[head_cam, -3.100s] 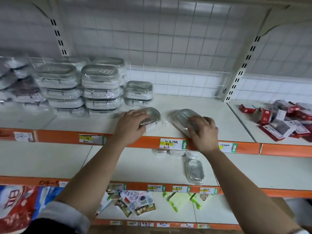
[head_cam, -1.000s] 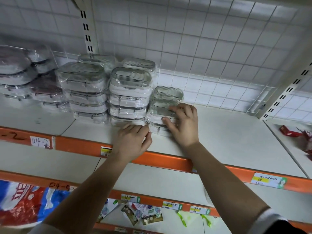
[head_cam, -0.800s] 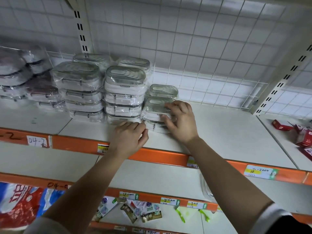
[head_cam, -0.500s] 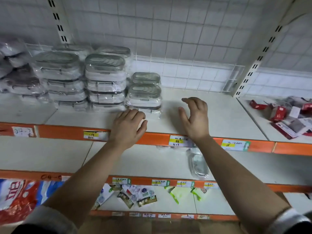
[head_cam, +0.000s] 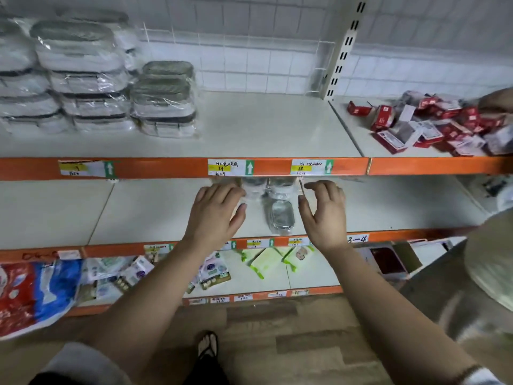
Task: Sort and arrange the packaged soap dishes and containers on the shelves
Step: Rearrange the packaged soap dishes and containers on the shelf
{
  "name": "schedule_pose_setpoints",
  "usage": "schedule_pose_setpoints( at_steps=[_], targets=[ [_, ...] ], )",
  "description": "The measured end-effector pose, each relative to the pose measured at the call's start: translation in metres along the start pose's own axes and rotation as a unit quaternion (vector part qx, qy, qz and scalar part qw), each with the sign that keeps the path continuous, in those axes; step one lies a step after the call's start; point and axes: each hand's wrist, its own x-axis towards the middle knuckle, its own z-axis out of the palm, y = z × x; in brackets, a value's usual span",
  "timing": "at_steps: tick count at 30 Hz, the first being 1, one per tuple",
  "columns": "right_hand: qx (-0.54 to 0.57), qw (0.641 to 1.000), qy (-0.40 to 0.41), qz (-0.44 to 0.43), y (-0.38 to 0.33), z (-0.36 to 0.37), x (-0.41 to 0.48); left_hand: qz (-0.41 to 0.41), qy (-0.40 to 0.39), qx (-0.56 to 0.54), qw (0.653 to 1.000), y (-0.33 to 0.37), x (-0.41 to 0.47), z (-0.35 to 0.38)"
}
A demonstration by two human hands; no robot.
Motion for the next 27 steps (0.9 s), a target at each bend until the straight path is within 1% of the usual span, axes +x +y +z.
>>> schedule_pose_setpoints(
  at_steps=[7, 12, 18, 20, 23, 25, 27],
  targets=[
    [-0.003, 0.996, -0.073, 0.059, 0.041, 0.038, -0.026, -0.042, -0.082, -0.039, 0.995, 0.014, -0.019, 0.062],
    [-0.003, 0.987, -0.118, 0.106, 0.077, 0.093, -0.04, -0.08, -0.096, -0.046, 0.991, -0.005, -0.031, 0.128],
    [-0.024, 0.982, -0.153, 0.112, 0.12, 0.175, -0.043, -0.102, -0.099, -0.03, 0.989, -0.059, -0.026, 0.211],
    [-0.045, 0.98, -0.154, 0.118, 0.134, 0.199, -0.043, -0.108, -0.082, -0.016, 0.991, -0.081, -0.02, 0.239],
    [-0.076, 0.979, -0.144, 0.123, 0.151, 0.229, -0.041, -0.138, -0.067, 0.004, 0.988, -0.115, -0.008, 0.278],
    [-0.086, 0.98, -0.131, 0.121, 0.161, 0.245, -0.04, -0.153, -0.08, 0.011, 0.985, -0.136, 0.0, 0.305],
    [-0.088, 0.98, -0.125, 0.124, 0.167, 0.254, -0.038, -0.166, -0.111, 0.018, 0.98, -0.154, 0.009, 0.325]
  ],
)
